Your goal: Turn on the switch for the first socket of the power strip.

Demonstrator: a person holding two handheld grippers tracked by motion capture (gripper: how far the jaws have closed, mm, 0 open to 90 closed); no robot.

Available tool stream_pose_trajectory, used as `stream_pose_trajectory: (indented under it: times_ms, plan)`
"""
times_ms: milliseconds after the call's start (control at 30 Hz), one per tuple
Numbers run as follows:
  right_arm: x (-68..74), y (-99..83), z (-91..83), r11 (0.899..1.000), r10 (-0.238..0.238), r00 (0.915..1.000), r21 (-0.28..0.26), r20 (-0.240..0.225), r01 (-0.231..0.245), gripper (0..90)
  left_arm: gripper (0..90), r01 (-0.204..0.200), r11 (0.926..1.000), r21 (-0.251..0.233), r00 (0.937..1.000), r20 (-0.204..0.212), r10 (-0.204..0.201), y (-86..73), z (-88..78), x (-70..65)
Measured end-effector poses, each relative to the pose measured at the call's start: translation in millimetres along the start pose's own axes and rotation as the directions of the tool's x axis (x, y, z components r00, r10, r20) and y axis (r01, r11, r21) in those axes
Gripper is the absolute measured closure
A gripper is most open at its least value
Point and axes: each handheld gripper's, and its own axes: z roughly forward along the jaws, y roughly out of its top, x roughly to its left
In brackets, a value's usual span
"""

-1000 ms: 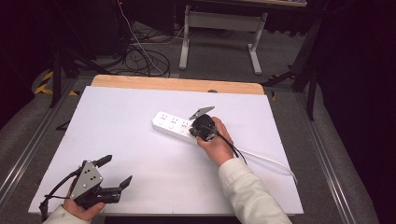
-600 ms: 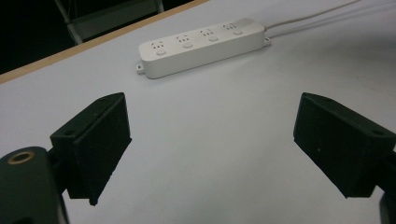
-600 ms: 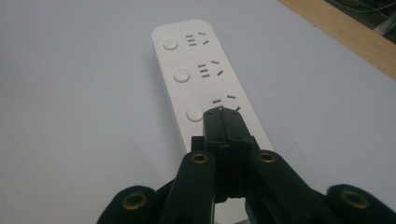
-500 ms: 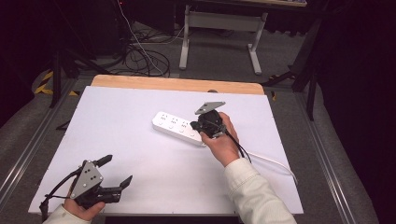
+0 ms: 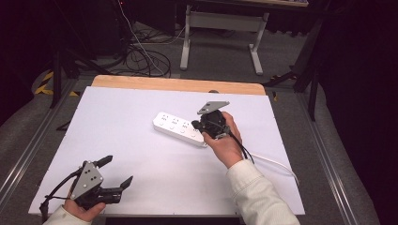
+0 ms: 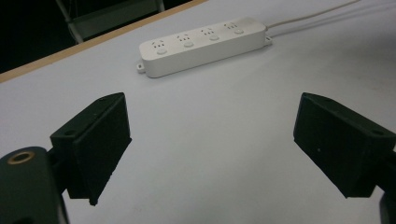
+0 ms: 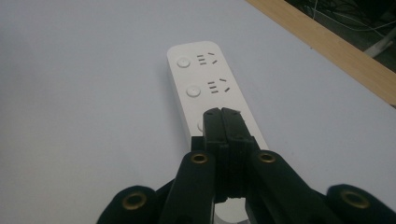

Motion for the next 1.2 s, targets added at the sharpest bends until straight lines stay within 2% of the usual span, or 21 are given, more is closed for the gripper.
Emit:
stream_pose_trajectory:
  times_ms: [167,200,400,600,767,967,1100,1200]
  plan:
    - [2.6,0.7,-5.8,1.000,-0.021,0.9998,-0.003,-0.006,0.021,89.8,11.5,0.000,1.0000,0.000,1.0000,0.000,0.000,0.1,0.0,0.2]
    - [3.1,0.8,-7.4,1.000,-0.016,0.9997,-0.005,-0.019,0.016,80.6,11.5,0.000,1.0000,0.000,1.0000,0.001,0.000,0.0,0.1,0.2]
    - [4.9,1.1,-22.8,0.998,-0.030,0.9988,-0.055,-0.038,0.028,51.3,11.5,0.000,1.0000,-0.001,1.0000,0.002,0.000,0.0,-0.8,0.1]
    - [8.4,-0.6,-44.5,0.995,-0.035,0.9988,-0.094,-0.033,0.031,35.3,11.5,0.000,1.0000,-0.002,1.0000,0.000,0.000,0.2,-1.0,0.6]
    - [8.7,-5.9,-62.7,0.992,-0.024,0.9991,-0.122,-0.035,0.020,29.2,11.5,0.005,1.0000,-0.003,1.0000,0.000,-0.005,0.3,-1.2,0.8]
    - [8.0,-16.4,-80.0,0.988,-0.012,0.9984,-0.153,-0.055,0.004,26.7,11.4,0.007,1.0000,-0.007,1.0000,-0.004,-0.007,0.4,-1.7,1.0]
    - [5.5,-30.6,-86.4,0.984,-0.044,0.9959,-0.174,-0.079,0.030,24.3,11.5,0.007,0.9999,-0.010,1.0000,-0.004,-0.007,0.5,-2.0,1.2]
    - [4.2,-42.0,-91.7,0.983,-0.044,0.9955,-0.182,-0.084,0.028,23.6,11.4,0.008,0.9999,-0.009,1.0000,-0.005,-0.008,0.5,-1.9,1.1]
